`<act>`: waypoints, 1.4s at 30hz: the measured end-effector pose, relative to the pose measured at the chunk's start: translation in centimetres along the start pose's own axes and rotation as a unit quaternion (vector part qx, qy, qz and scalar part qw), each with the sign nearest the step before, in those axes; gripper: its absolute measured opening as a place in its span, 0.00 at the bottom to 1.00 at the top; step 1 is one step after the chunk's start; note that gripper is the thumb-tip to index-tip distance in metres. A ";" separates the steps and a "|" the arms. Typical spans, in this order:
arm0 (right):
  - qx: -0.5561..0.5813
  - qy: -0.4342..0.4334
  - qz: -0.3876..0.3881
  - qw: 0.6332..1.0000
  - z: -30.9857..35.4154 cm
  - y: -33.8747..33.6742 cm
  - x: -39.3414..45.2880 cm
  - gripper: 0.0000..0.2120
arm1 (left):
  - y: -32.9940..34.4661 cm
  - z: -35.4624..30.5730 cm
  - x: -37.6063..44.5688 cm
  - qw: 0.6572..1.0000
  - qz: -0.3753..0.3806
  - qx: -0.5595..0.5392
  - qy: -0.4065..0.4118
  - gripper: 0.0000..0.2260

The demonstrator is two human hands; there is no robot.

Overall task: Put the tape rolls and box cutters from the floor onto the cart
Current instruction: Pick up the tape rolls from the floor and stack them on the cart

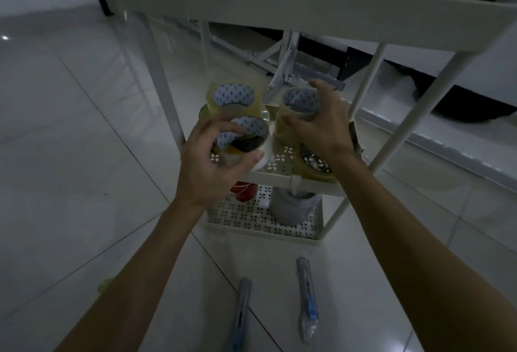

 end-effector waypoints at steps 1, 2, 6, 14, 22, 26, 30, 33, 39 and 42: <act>0.002 -0.001 -0.001 1.000 0.0 0.0 0.1 0.36 | 0.1 -0.1 0.1 1.000 -0.002 0.000 0.000 0.18; 0.006 -0.004 -0.004 1.000 0.0 -0.1 0.1 0.36 | 0.1 -0.2 0.1 1.000 -0.003 0.000 0.000 0.18; 0.006 -0.005 -0.007 1.000 -0.1 0.0 0.2 0.37 | 0.3 -0.1 0.2 1.000 -0.004 0.003 0.007 0.19; -0.001 -0.019 -0.009 1.000 -0.2 0.4 0.4 0.34 | 0.5 0.1 -0.1 1.000 -0.004 0.014 0.004 0.18; -0.012 -0.031 0.008 0.999 0.2 0.2 0.2 0.36 | 0.9 -0.5 -0.1 1.000 0.010 0.020 0.006 0.19; 0.067 -0.021 -0.044 0.997 0.9 -2.7 -2.6 0.29 | 1.1 -2.2 0.1 1.000 0.009 -0.006 0.026 0.19; 0.077 -0.154 -0.129 0.977 3.6 -6.1 -10.0 0.14 | 3.2 -3.1 0.8 0.997 0.027 -0.079 0.002 0.22; 0.064 -0.199 -0.133 0.969 3.2 -6.2 -13.8 0.07 | 5.9 -3.8 1.2 0.991 0.055 -0.119 -0.026 0.23; 0.077 -0.166 -0.202 0.962 -0.2 -9.2 -15.9 0.03 | 10.8 -5.7 1.8 0.989 0.108 -0.102 -0.009 0.25; 0.092 -0.117 -0.227 0.963 -2.1 -10.4 -15.5 0.03 | 13.0 -5.8 1.7 0.986 0.130 -0.106 -0.015 0.24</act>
Point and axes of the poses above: each hand's wrist, its own x-axis towards the middle knuckle, its own y-axis out of the palm, z = x × y, the point moved 10 cm from there along x, towards the middle knuckle, and after that the axes turned 2 degrees about y, right-handed, at the moved point
